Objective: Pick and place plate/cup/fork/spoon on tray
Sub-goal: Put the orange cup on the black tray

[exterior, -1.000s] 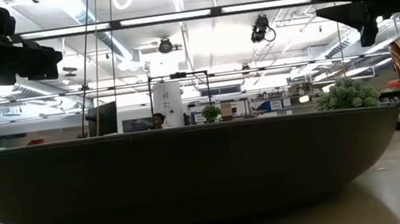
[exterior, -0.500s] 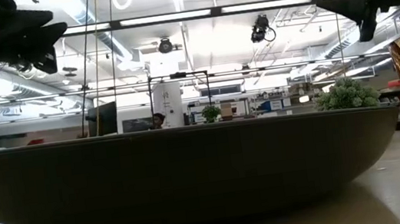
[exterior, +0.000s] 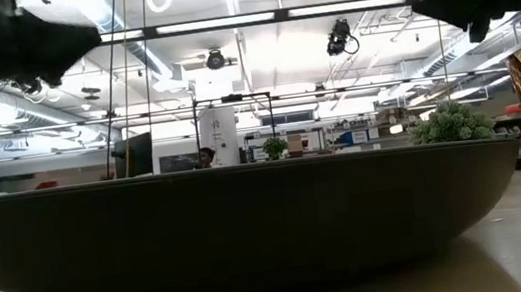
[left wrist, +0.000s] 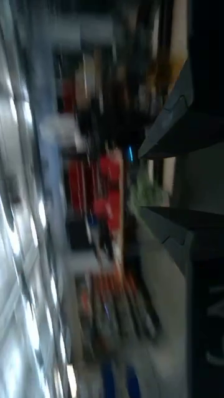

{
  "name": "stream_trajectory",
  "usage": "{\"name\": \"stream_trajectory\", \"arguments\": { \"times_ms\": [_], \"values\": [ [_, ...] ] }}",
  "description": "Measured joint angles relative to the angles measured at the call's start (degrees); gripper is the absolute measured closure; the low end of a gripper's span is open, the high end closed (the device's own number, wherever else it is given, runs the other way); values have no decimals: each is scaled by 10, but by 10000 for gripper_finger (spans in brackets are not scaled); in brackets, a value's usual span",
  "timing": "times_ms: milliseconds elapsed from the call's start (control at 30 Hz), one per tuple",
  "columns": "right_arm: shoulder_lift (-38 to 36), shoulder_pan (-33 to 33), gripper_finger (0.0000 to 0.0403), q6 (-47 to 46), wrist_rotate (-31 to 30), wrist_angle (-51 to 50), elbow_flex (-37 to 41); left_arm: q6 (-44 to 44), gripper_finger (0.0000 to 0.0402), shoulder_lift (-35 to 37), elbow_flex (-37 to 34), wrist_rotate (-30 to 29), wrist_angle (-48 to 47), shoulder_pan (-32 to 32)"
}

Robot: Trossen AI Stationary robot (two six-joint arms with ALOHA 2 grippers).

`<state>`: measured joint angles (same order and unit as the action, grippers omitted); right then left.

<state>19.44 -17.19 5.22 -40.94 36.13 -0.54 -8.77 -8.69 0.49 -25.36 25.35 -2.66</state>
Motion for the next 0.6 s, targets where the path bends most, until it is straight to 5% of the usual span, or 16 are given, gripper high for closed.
{"name": "stream_trajectory", "arguments": {
  "times_ms": [100,267,600],
  "values": [
    [8,5,252,-19,6,-2,0,1,260,-15,0,-28,8,0],
    [23,5,252,-92,57,-25,-5,49,260,-73,0,30,58,0],
    [50,6,252,-205,61,-381,-176,143,257,-228,53,76,96,-2]
  ]
}}
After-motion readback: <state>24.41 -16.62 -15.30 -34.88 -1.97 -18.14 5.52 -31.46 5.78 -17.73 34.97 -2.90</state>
